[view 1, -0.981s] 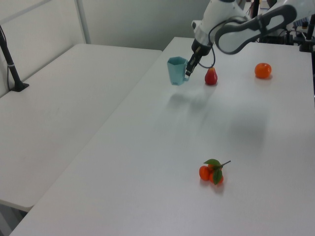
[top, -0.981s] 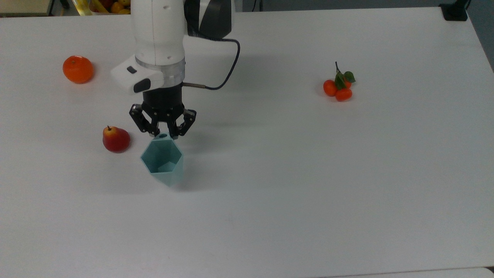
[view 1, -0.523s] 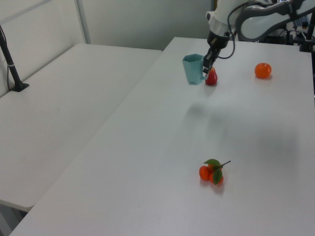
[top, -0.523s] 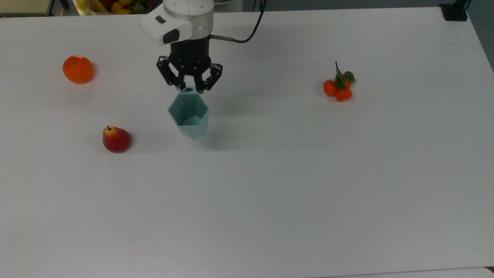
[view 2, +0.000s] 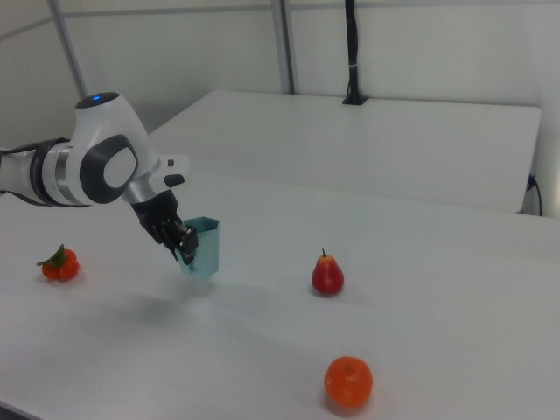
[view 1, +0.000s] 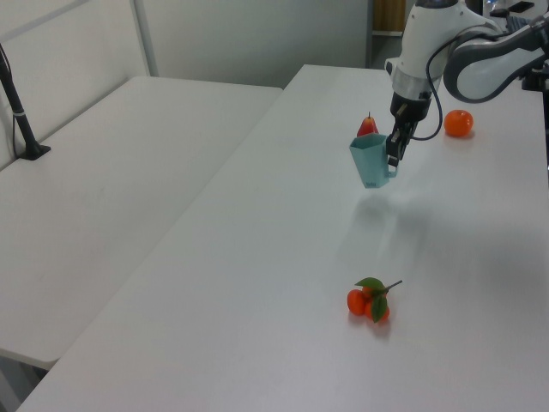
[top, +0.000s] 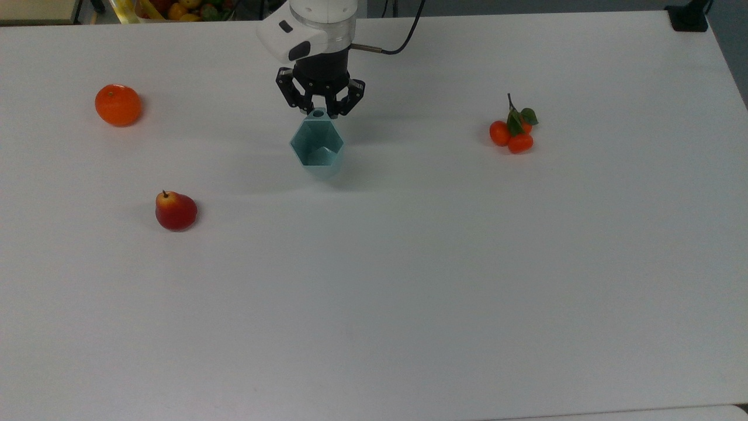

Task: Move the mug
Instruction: 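Drag the grasped teal mug away from the pear toward the tomatoes, then open the gripper and lift it up away from the mug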

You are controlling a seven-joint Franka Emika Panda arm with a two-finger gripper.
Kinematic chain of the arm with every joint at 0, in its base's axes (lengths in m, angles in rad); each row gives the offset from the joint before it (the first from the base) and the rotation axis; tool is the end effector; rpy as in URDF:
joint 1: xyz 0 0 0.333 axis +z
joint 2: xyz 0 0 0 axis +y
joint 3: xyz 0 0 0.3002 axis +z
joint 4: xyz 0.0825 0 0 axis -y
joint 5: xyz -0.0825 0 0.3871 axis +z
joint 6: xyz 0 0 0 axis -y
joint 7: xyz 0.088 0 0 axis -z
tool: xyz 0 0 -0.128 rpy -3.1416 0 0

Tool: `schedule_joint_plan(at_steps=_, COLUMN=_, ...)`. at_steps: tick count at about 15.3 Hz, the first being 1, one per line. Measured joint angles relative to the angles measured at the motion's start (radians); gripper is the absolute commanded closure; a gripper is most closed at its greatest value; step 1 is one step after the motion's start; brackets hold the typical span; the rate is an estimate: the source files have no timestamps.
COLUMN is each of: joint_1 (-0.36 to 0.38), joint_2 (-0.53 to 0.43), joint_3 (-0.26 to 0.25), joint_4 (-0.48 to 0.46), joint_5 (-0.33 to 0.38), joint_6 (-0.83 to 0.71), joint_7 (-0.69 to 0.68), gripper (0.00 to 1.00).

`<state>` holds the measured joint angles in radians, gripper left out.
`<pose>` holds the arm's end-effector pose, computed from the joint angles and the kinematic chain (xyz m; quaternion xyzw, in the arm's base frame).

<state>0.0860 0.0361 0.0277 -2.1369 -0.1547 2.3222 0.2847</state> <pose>0.5622 0.0590 0.3656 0.9948 -0.0367 0.0847 0.0439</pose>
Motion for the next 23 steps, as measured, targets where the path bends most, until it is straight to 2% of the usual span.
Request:
schedule_joint_plan(at_steps=4, joint_1=0.009, joint_2=0.014, joint_3=0.0, joint_4=-0.022, joint_5=0.0, joint_6=0.0, joint_7=0.001, gripper=0.78)
schedule_joint_plan(at_steps=6, joint_1=0.012, joint_2=0.026, joint_3=0.0, joint_4=-0.026, joint_5=0.0, joint_6=-0.001, joint_7=0.001, gripper=0.51)
schedule_joint_plan(at_steps=7, joint_1=0.014, joint_2=0.034, joint_3=0.0, joint_4=-0.026, joint_5=0.0, joint_6=-0.001, joint_7=0.001, gripper=0.47)
schedule_joint_plan(at_steps=8, joint_1=0.016, joint_2=0.039, joint_3=0.0, joint_4=-0.026, joint_5=0.0, joint_6=-0.001, joint_7=0.001, gripper=0.36)
schedule_joint_plan(at_steps=9, joint_1=0.018, joint_2=0.043, joint_3=0.0, joint_4=-0.026, joint_5=0.0, joint_6=-0.001, joint_7=0.001, gripper=0.16)
schedule_joint_plan(at_steps=11, joint_1=0.022, joint_2=0.047, joint_3=0.0, joint_4=-0.026, joint_5=0.0, joint_6=-0.011, joint_7=0.001, gripper=0.01)
schedule_joint_plan(at_steps=15, joint_1=0.024, joint_2=0.038, joint_3=0.0, joint_4=0.017, joint_5=-0.006, joint_6=-0.144, joint_7=0.001, gripper=0.0)
schedule_joint_plan(at_steps=23, joint_1=0.093, joint_2=0.028, joint_3=0.002, joint_4=0.345, joint_5=-0.008, joint_6=-0.442, joint_7=-0.004, gripper=0.0)
